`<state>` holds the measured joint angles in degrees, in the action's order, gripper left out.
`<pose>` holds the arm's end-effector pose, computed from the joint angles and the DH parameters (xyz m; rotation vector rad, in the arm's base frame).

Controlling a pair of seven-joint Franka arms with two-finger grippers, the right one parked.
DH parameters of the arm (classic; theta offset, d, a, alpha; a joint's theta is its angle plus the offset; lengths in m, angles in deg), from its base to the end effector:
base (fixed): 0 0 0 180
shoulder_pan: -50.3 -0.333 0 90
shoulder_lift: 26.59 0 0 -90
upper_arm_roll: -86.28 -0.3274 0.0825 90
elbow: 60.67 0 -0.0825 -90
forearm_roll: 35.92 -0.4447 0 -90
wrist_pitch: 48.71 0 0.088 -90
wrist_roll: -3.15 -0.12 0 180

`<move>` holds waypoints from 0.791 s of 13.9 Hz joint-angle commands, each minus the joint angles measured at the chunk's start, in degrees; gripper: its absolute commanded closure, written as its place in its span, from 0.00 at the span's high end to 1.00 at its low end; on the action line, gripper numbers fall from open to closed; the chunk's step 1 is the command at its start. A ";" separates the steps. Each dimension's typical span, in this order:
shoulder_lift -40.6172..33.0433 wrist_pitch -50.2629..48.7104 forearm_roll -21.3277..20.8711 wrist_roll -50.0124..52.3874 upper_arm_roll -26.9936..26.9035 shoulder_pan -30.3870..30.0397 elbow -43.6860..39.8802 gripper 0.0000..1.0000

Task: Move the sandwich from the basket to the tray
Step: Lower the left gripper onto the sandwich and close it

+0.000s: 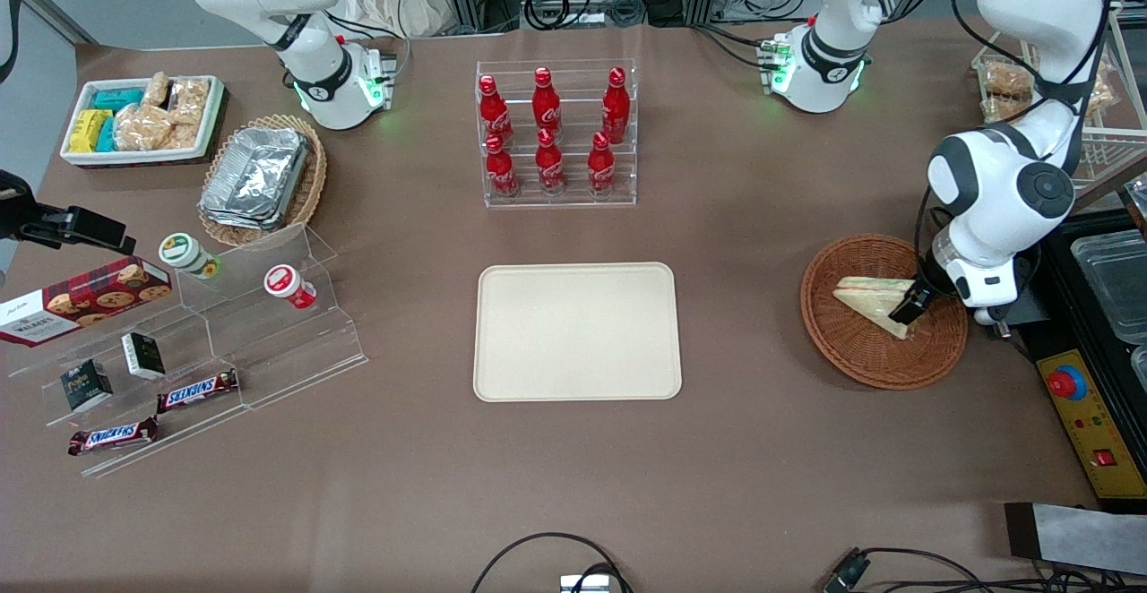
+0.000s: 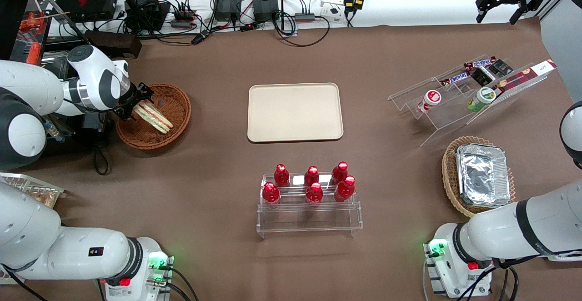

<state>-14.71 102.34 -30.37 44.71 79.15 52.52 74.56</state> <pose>0.5527 0.0514 0.1950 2.7928 1.3330 0.0929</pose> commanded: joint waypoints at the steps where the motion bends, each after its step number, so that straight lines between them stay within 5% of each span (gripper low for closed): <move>1: -0.19 1.61 0.60 0.89 0.10 0.42 0.82 0.41; 2: -0.27 1.53 0.51 0.80 0.19 0.50 0.82 0.28; 5: -0.54 1.09 0.51 0.19 0.28 0.59 0.65 0.17; 9: -4.74 -5.31 -0.72 -0.08 0.72 0.59 -1.54 0.14; 11: -7.99 -11.98 -5.43 -2.18 1.42 0.59 -4.26 0.14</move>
<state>-17.93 96.74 -32.19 43.75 80.08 52.94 72.20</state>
